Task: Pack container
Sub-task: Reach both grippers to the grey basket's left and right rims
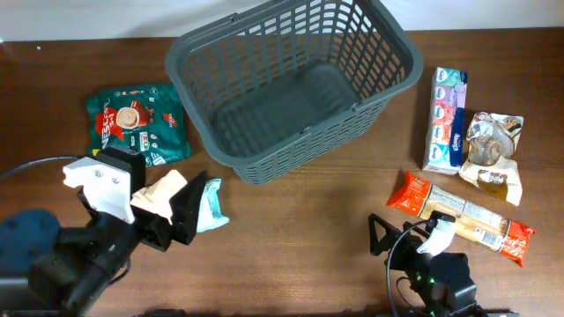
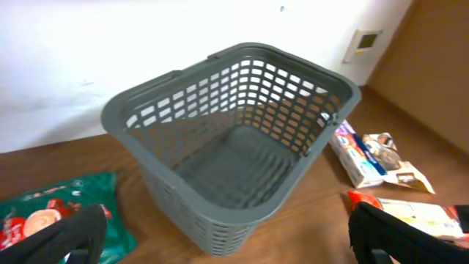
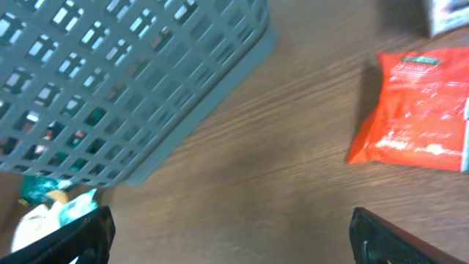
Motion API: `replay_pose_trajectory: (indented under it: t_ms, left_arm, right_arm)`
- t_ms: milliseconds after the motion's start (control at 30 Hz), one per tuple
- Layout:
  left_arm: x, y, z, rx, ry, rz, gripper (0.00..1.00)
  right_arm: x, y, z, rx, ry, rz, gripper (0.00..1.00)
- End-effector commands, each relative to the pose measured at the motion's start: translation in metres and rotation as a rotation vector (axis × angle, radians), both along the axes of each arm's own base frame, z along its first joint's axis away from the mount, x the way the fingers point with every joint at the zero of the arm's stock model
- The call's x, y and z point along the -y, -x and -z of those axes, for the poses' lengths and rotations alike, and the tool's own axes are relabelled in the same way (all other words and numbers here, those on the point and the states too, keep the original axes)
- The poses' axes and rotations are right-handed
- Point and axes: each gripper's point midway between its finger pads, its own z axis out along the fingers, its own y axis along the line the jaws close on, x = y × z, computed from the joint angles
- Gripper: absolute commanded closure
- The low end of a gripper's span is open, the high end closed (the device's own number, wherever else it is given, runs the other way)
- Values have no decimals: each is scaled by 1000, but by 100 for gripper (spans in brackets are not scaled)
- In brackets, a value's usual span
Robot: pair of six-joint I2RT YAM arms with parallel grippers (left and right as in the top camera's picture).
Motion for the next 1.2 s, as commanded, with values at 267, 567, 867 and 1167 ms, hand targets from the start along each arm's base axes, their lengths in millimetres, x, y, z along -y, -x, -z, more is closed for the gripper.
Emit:
replay_pose_trajectory:
  t_ms: [267,567,867,1167]
  left_arm:
    - [30,-58,65,-291,-49,102,0]
    - [77,-110,72,-263,-373,22,57]
    - [76,-151,95,-333,-393,-100,98]
    - [46,-171,104,-399,-276,-221,98]
  right_arm:
    - [-23,11,-33,100,77,-205,2]
    - [-7,-4,-52,48,199,-130,78]
    - [6,-35,-108,102,354,-55,97]
    - [-4,-100,-224,263,581,-58,97]
